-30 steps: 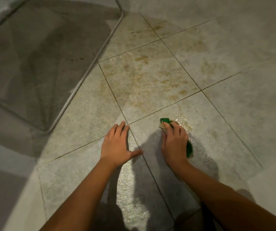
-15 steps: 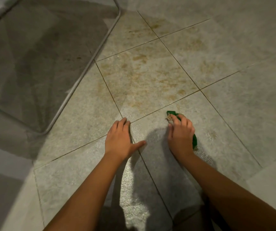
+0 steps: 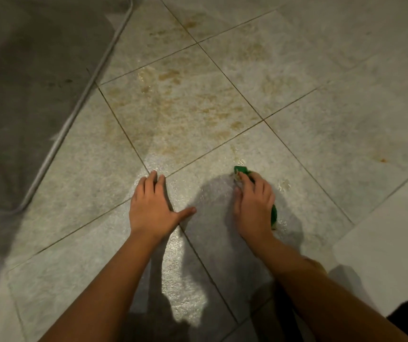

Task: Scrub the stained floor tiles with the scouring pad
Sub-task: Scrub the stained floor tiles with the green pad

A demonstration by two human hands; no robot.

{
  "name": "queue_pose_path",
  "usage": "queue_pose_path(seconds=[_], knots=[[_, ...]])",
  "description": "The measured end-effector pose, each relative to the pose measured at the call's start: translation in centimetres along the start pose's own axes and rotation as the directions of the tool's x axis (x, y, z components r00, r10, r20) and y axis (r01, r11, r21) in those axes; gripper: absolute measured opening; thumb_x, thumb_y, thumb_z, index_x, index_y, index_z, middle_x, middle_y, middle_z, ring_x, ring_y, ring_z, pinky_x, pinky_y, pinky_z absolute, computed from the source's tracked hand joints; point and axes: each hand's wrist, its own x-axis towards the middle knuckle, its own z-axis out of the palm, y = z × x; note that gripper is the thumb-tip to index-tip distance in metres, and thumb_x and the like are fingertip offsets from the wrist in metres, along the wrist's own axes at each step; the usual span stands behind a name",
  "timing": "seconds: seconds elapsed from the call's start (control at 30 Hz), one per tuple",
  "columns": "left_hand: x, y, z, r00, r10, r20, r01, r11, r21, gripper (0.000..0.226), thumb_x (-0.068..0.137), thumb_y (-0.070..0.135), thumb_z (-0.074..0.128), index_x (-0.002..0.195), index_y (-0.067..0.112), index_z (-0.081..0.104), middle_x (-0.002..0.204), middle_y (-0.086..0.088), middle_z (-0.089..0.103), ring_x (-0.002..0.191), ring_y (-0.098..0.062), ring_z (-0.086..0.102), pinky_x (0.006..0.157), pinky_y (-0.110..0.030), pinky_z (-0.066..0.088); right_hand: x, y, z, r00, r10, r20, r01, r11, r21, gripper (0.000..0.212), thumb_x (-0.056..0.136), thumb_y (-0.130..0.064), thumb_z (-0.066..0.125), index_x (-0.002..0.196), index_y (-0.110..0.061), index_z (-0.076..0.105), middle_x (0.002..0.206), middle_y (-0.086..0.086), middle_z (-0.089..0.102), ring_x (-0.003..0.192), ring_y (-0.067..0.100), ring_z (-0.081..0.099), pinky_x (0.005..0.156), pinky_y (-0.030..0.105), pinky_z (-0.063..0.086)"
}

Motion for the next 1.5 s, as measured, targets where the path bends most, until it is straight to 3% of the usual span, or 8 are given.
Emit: queue_pose_path(seconds=[0.23, 0.53, 0.63, 0.73, 0.83, 1.0, 1.23, 1.5], knots=[[-0.1, 0.1, -0.1, 1.0, 0.009, 0.007, -0.009, 1.0, -0.004, 0.113, 0.067, 0.084, 0.041, 0.151, 0.015, 0.011, 0.158, -0.002, 0.005, 0.145, -0.023, 0.003, 0.118, -0.038, 0.009, 1.9, -1.2, 0.9, 0.932, 0.352, -0.087, -0.347, 0.935, 0.069, 0.028, 0.087, -0.012, 0.051, 0.113, -0.004, 0.059, 0.115, 0.019, 0.055, 0.105, 0.038, 0.049, 0.089, 0.05, 0.036], [-0.1, 0.1, -0.2, 1.0, -0.005, 0.006, 0.006, 0.999, -0.035, 0.113, 0.067, 0.083, 0.044, 0.151, 0.015, 0.01, 0.158, -0.001, 0.005, 0.145, -0.022, 0.002, 0.119, -0.037, 0.009, -0.1, -1.4, 0.7, 0.997, -0.059, 0.049, 0.057, 0.998, 0.035, 0.044, 0.09, -0.028, 0.033, 0.117, -0.005, 0.059, 0.116, 0.017, 0.058, 0.108, 0.036, 0.052, 0.093, 0.049, 0.038], [-0.2, 0.0, 0.0, 1.0, -0.006, -0.003, 0.006, 0.998, -0.06, 0.114, 0.066, 0.083, 0.044, 0.15, 0.016, 0.011, 0.158, 0.0, 0.005, 0.145, -0.021, 0.001, 0.119, -0.037, 0.009, -0.2, 0.3, -0.1, 0.985, 0.16, -0.07, -0.158, 0.987, 0.027, 0.036, 0.094, -0.021, 0.038, 0.12, -0.003, 0.055, 0.122, 0.018, 0.052, 0.114, 0.033, 0.045, 0.098, 0.047, 0.033], [-0.2, -0.1, 0.1, 1.0, -0.008, -0.014, 0.007, 0.997, -0.074, 0.114, 0.064, 0.084, 0.045, 0.15, 0.016, 0.012, 0.158, 0.001, 0.006, 0.145, -0.021, 0.002, 0.119, -0.037, 0.01, 1.0, 1.6, -0.8, 0.844, 0.523, -0.117, -0.512, 0.852, 0.113, 0.032, 0.094, -0.016, 0.045, 0.125, -0.008, 0.051, 0.129, 0.016, 0.042, 0.12, 0.028, 0.034, 0.104, 0.041, 0.02], [-0.2, -0.2, 0.2, 1.0, -0.006, -0.023, 0.004, 0.997, -0.083, 0.114, 0.064, 0.084, 0.045, 0.15, 0.016, 0.013, 0.158, 0.001, 0.007, 0.145, -0.021, 0.003, 0.119, -0.038, 0.011, 2.6, 1.8, -0.7, 0.758, 0.633, -0.157, -0.623, 0.774, 0.115, 0.035, 0.095, -0.014, 0.043, 0.13, -0.009, 0.046, 0.133, 0.016, 0.038, 0.122, 0.028, 0.031, 0.104, 0.039, 0.017], [-0.1, -0.2, 0.3, 1.0, -0.005, -0.023, 0.003, 0.996, -0.088, 0.114, 0.064, 0.084, 0.045, 0.15, 0.016, 0.013, 0.158, 0.001, 0.007, 0.145, -0.021, 0.003, 0.119, -0.038, 0.011, 4.1, 0.2, 0.1, 0.851, 0.519, -0.078, -0.515, 0.855, 0.062, 0.036, 0.095, -0.016, 0.043, 0.131, -0.012, 0.046, 0.131, 0.012, 0.041, 0.12, 0.026, 0.033, 0.103, 0.039, 0.021], [0.1, -0.2, 0.1, 1.0, -0.008, -0.01, 0.007, 0.998, -0.063, 0.114, 0.063, 0.084, 0.045, 0.149, 0.018, 0.012, 0.158, 0.002, 0.006, 0.145, -0.02, 0.003, 0.118, -0.038, 0.011, 0.5, 0.7, -0.3, 1.0, -0.012, 0.016, 0.012, 0.999, 0.041, 0.04, 0.092, -0.026, 0.038, 0.121, -0.003, 0.055, 0.12, 0.018, 0.053, 0.111, 0.031, 0.047, 0.095, 0.045, 0.035], [-0.3, -1.4, -0.3, 0.998, 0.035, -0.061, -0.041, 0.993, -0.107, 0.104, 0.071, 0.08, 0.044, 0.149, 0.015, 0.018, 0.156, 0.001, 0.014, 0.144, -0.019, 0.01, 0.118, -0.036, 0.012, 2.5, 0.9, 0.3, 0.93, 0.348, -0.121, -0.341, 0.937, 0.072, 0.037, 0.093, -0.013, 0.046, 0.129, -0.004, 0.049, 0.133, 0.016, 0.045, 0.125, 0.029, 0.037, 0.106, 0.043, 0.02]])
